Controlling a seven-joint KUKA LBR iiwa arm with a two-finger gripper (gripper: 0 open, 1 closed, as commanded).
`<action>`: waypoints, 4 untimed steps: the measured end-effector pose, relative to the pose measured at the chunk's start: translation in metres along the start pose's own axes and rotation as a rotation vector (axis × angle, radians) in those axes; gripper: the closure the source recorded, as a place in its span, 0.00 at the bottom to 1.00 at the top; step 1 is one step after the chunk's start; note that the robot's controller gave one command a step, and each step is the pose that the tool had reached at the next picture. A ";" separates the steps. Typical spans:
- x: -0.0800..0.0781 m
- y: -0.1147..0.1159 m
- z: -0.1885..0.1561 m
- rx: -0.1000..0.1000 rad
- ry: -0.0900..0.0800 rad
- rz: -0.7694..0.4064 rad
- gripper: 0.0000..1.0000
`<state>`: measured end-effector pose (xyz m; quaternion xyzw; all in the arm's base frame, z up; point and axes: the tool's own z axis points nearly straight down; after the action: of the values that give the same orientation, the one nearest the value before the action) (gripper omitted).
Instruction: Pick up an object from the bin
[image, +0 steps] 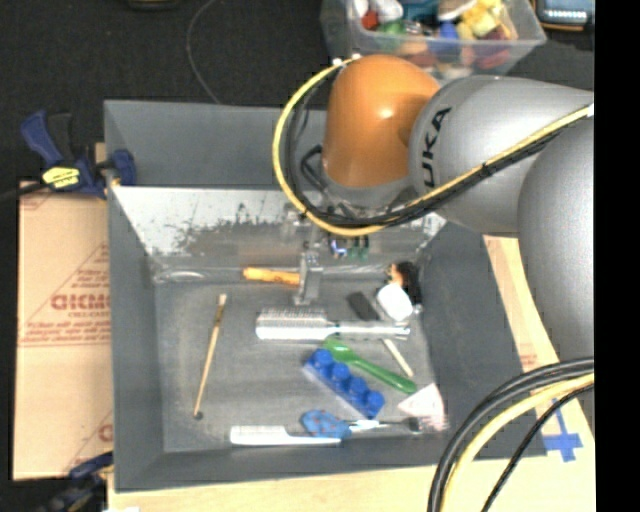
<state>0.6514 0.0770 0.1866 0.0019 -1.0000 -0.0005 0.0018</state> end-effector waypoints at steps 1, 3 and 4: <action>-0.002 0.000 -0.005 -0.001 -0.008 0.002 0.00; 0.072 -0.017 0.064 -0.006 -0.024 0.141 0.00; 0.071 -0.015 0.086 -0.003 -0.008 0.157 0.00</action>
Offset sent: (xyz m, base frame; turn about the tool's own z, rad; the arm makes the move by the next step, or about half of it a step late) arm -0.0598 -0.0343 -0.1166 0.1543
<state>0.5802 0.0616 0.1004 -0.0767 -0.9970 -0.0016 -0.0019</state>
